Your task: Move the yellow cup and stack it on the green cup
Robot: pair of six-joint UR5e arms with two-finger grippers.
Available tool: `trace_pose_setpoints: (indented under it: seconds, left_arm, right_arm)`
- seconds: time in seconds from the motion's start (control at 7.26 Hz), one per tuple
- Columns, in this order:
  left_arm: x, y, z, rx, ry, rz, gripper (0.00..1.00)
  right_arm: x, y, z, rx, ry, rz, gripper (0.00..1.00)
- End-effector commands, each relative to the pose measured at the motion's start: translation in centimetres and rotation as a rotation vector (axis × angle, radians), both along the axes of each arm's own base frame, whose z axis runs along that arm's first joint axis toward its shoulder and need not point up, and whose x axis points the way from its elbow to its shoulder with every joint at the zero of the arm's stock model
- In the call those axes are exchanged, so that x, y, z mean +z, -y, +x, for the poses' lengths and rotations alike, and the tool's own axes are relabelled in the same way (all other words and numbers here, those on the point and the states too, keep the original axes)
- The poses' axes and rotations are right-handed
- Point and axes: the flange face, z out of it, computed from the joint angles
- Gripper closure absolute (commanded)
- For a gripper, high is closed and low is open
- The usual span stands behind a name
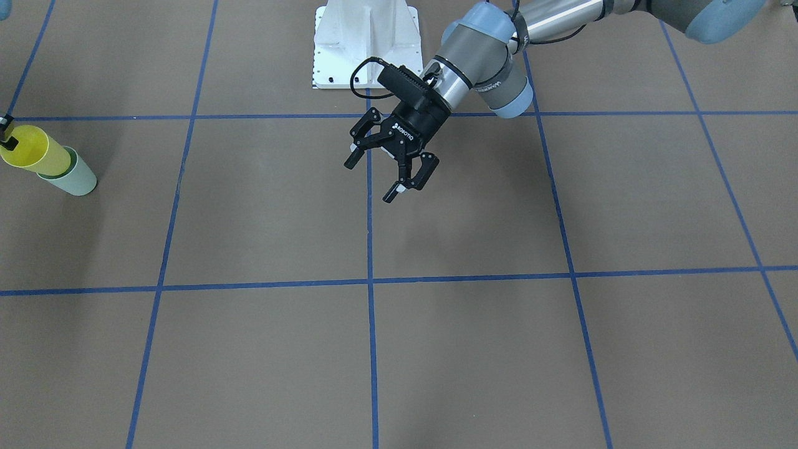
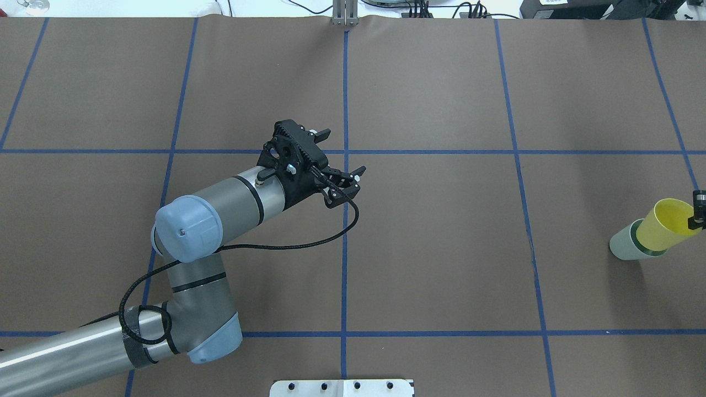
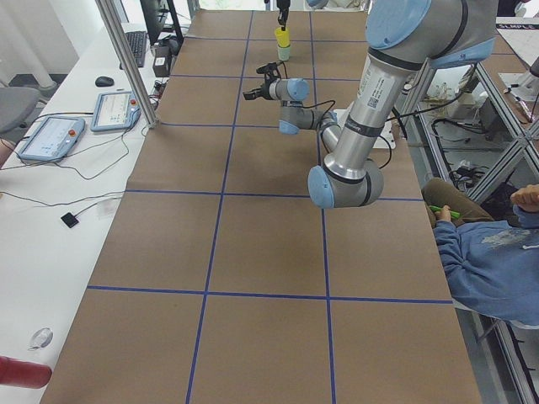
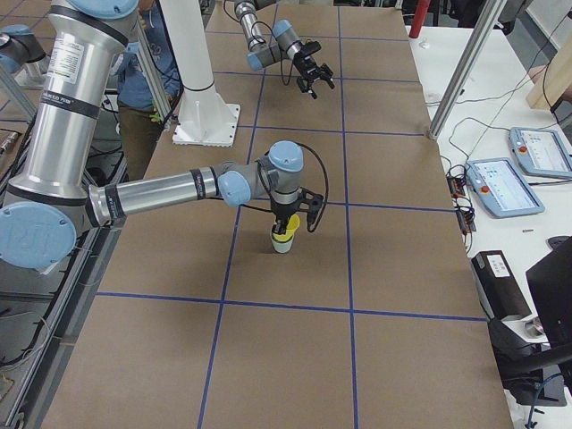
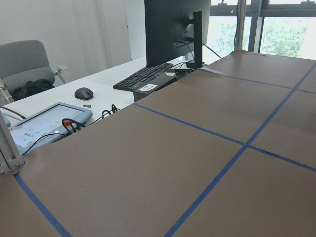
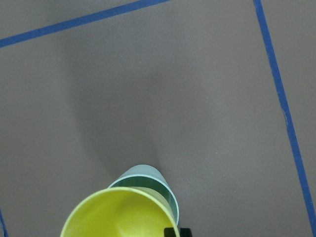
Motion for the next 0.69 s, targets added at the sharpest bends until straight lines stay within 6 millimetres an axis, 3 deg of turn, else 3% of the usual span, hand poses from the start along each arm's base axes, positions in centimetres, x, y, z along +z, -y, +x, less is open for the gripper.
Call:
trace_pose_setpoints:
  seconds: [0.0, 0.28, 0.41, 0.55]
  left_arm:
    - [-0.3, 0.0, -0.2, -0.010, -0.009, 0.001, 0.01]
    - [4.8, 0.8, -1.5, -0.137, 0.057, -0.042, 0.01]
    - [6.4, 1.6, -2.0, -0.170, 0.070, -0.078, 0.01]
    - [9.6, 3.9, -3.6, -0.207, 0.092, -0.138, 0.01]
  right_arm:
    - [-0.1, 0.0, -0.2, 0.000, 0.002, -0.003, 0.00]
    - [-1.0, 0.0, -0.1, -0.002, 0.010, 0.021, 0.00]
    - [-2.0, 0.4, 0.5, 0.013, 0.018, 0.045, 0.00]
    - [-3.0, 1.6, 1.8, 0.046, 0.025, 0.079, 0.00]
